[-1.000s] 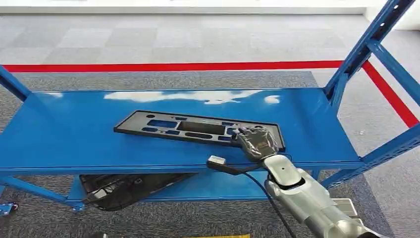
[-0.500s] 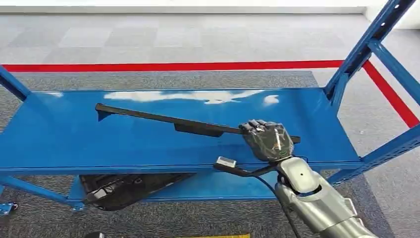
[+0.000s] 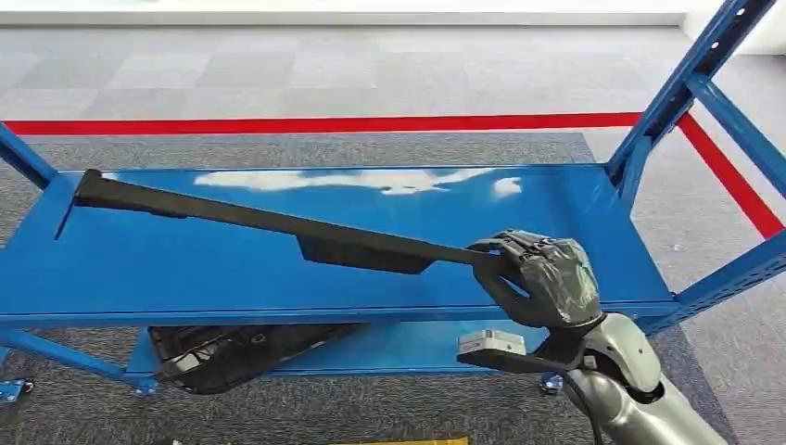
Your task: Take the parts from the cabinet and place them on the table.
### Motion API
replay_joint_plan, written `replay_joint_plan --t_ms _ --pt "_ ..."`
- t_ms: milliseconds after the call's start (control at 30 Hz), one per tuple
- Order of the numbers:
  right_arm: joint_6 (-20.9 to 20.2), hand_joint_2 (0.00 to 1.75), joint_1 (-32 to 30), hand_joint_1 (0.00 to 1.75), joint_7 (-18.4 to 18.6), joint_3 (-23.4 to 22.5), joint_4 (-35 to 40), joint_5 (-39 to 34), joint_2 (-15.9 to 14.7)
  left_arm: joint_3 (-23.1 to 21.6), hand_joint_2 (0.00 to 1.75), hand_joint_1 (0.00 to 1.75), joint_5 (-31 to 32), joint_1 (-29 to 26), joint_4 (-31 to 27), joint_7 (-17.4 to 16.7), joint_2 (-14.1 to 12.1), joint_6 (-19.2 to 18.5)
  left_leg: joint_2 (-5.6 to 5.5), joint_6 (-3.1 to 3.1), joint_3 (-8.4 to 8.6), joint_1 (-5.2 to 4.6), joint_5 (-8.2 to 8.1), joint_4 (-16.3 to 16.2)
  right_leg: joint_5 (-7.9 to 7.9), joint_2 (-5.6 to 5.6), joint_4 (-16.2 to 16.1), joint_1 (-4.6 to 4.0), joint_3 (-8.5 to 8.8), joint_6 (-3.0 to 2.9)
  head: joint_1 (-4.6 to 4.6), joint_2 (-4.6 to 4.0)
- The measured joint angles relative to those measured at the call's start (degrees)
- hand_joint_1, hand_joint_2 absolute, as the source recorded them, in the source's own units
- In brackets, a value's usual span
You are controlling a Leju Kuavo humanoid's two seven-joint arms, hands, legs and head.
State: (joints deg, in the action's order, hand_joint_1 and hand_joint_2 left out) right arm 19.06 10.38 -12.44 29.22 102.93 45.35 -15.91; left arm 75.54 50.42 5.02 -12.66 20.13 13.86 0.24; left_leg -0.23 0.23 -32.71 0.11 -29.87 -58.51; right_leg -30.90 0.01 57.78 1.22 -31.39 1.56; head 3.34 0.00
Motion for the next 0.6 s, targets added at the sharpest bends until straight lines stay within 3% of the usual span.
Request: replay_joint_plan --t_ms 367,500,600 --pt "-13.8 1.75 -9.2 1.75 -8.4 0.0 9.9 -21.9 -2.8 1.3 1.75 0.0 -1.0 -0.1 0.0 0.0 -0.1 -0.2 -0.01 0.0 -0.02 0.0 -0.02 0.0 -0.04 -0.02 0.0 0.0 0.01 0.04 0.0 0.0" --pt "-21.4 1.75 -11.1 1.75 -10.3 -0.2 11.3 -31.5 -2.9 1.3 1.75 0.0 -0.8 -0.1 0.0 -0.2 -0.3 -0.6 -0.01 0.0 -0.01 0.0 -0.02 0.0 -0.04 -0.02 0.0 0.0 0.02 0.04 0.0 0.0" --pt "-25.0 1.75 -11.9 1.75 -12.0 -0.2 11.7 -36.0 -2.7 1.2 1.75 0.0 0.6 -0.2 0.0 2.0 -0.5 1.5 -0.01 0.0 0.01 0.0 -0.02 0.0 -0.04 -0.02 0.0 0.0 0.04 0.04 0.0 0.0"
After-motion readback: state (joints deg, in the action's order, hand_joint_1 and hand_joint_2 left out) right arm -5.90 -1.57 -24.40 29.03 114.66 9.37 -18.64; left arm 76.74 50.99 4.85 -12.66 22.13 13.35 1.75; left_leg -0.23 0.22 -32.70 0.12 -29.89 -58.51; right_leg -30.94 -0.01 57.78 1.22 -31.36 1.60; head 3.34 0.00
